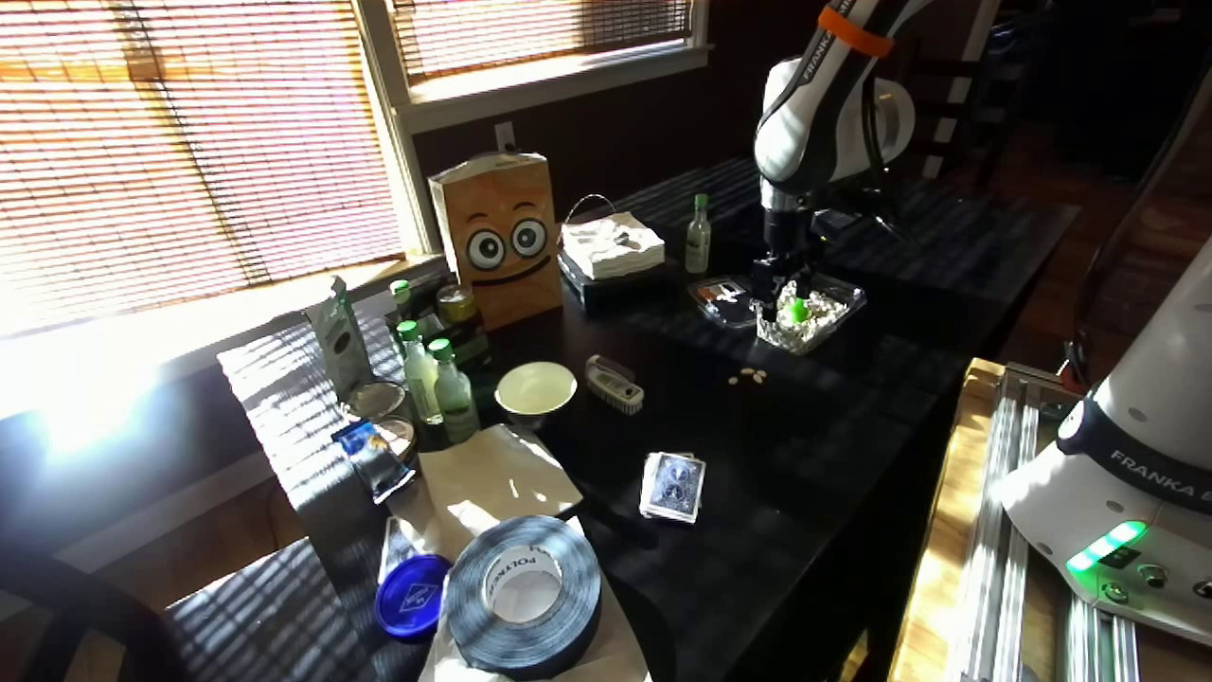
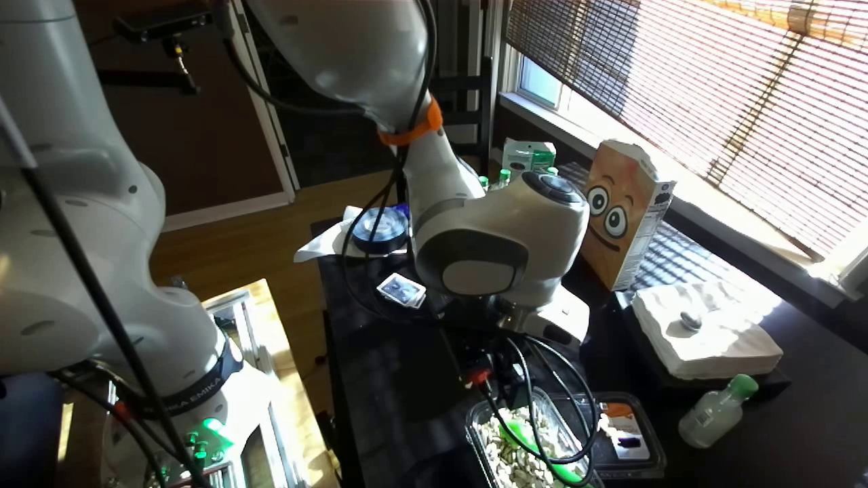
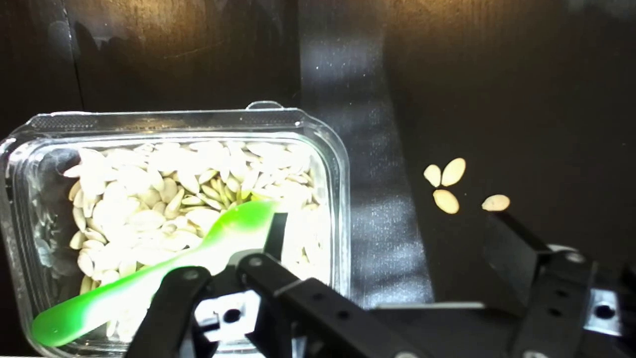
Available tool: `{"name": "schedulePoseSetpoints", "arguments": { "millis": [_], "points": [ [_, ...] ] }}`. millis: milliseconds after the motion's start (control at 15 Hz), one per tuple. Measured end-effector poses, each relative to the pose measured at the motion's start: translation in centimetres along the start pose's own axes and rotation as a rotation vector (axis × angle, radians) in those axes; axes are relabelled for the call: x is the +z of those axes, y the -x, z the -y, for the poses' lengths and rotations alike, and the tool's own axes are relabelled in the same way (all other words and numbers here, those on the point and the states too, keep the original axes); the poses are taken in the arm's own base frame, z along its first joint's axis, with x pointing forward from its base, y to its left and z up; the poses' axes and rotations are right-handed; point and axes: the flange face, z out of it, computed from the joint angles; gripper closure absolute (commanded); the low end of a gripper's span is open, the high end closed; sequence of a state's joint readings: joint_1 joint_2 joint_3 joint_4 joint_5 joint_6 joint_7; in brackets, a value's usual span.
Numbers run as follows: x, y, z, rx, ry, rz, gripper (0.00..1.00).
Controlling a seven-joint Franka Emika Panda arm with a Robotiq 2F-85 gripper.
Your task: Move the lunchbox to the left
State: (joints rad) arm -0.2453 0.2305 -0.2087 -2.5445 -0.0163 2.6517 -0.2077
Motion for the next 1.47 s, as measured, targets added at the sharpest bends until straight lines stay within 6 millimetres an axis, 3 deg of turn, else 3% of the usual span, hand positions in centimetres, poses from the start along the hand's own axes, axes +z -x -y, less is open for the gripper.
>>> {"name": "schedulePoseSetpoints", "arguments": {
  "millis": [133, 400, 867, 1000, 1133, 1267, 1400, 1467],
  "points": [
    [0.0, -0.2, -0.1, -0.001, -0.003, -0.044, 0.01],
    [0.8, -0.2, -0.4, -0.01, -0.024, -0.119, 0.4],
    [2.4, 0.1, -0.4, -0.002, -0.03, -0.167, 0.9],
    [2.5, 0.0, -0.7, 0.007, -0.021, -0.183, 0.9],
    [2.5, -0.1, -0.9, 0.017, -0.012, -0.2, 0.99],
    [2.5, -0.1, -1.1, 0.025, -0.007, -0.209, 0.95],
    [2.5, -0.1, -1.2, 0.034, 0.001, -0.213, 0.71],
    [2.5, -0.2, -1.2, 0.037, 0.007, -0.215, 0.75]
  ]
}}
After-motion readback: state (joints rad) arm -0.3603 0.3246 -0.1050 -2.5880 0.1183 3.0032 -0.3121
